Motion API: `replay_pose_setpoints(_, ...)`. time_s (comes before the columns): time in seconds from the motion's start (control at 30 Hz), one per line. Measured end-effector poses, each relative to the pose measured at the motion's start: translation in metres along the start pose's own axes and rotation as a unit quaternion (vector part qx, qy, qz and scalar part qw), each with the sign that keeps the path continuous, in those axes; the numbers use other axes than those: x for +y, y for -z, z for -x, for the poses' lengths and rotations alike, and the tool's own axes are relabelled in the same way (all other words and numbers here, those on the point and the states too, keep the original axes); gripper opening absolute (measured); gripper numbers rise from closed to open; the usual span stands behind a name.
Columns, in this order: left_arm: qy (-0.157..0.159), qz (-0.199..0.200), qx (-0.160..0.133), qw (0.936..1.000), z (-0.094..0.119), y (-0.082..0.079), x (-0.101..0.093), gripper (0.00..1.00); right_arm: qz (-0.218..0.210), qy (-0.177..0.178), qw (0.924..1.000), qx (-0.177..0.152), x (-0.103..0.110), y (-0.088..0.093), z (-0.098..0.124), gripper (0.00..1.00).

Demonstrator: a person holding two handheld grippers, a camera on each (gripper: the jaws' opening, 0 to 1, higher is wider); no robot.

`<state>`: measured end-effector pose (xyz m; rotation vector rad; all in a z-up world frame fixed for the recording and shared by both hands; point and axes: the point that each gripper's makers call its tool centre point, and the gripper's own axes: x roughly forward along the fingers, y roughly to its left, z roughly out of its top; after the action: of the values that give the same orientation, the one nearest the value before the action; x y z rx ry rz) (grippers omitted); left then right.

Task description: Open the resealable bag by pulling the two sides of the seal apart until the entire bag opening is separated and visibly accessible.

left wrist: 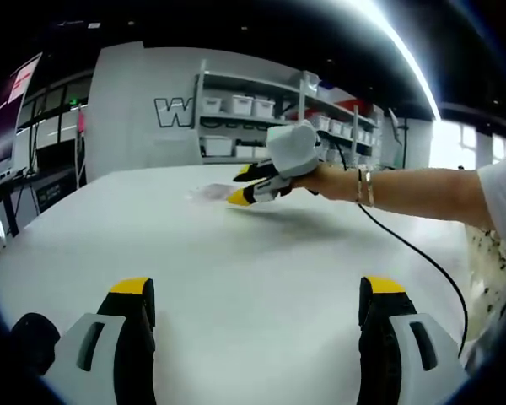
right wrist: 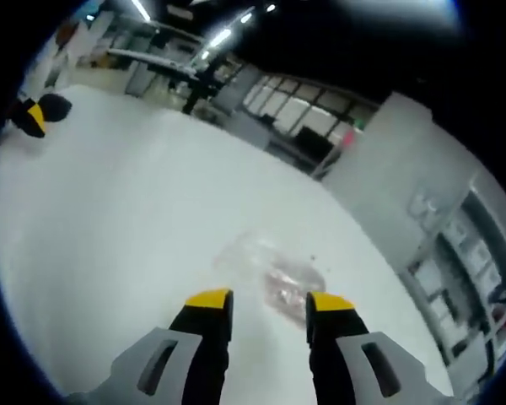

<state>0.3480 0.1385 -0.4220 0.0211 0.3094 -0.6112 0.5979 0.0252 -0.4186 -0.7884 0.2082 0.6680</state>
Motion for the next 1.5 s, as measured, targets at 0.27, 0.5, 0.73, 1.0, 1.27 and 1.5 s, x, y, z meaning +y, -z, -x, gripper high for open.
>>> replay_pose_setpoints(0.27,0.002,-0.003,0.001,1.0,-0.001,0.0,-0.004,1.0,0.018,0.003,0.9998,0.002,-0.002,0.0,-0.001,0.32)
replay_pose_setpoints(0.5,-0.001,-0.007,0.005,1.0,0.0,-0.003,-0.003,1.0,0.037,-0.007,0.9993,0.005,0.003,0.002,-0.008,0.32)
replay_pose_setpoints(0.73,-0.001,-0.009,0.009,0.9999,-0.003,-0.004,-0.003,1.0,0.052,-0.009,0.9986,0.006,0.007,0.003,-0.011,0.32)
replay_pose_setpoints(1.0,0.007,-0.015,0.022,0.9996,-0.001,-0.003,-0.007,1.0,0.074,-0.007,0.9972,0.003,0.011,-0.003,-0.011,0.31)
replay_pose_setpoints(1.27,0.019,-0.019,0.034,0.9991,0.006,-0.008,-0.011,1.0,0.099,-0.004,0.995,0.001,0.018,-0.004,-0.009,0.28)
replay_pose_setpoints(1.5,0.021,-0.024,0.035,0.9989,0.015,-0.013,-0.009,1.0,0.112,-0.005,0.9937,-0.001,0.021,-0.007,-0.011,0.25)
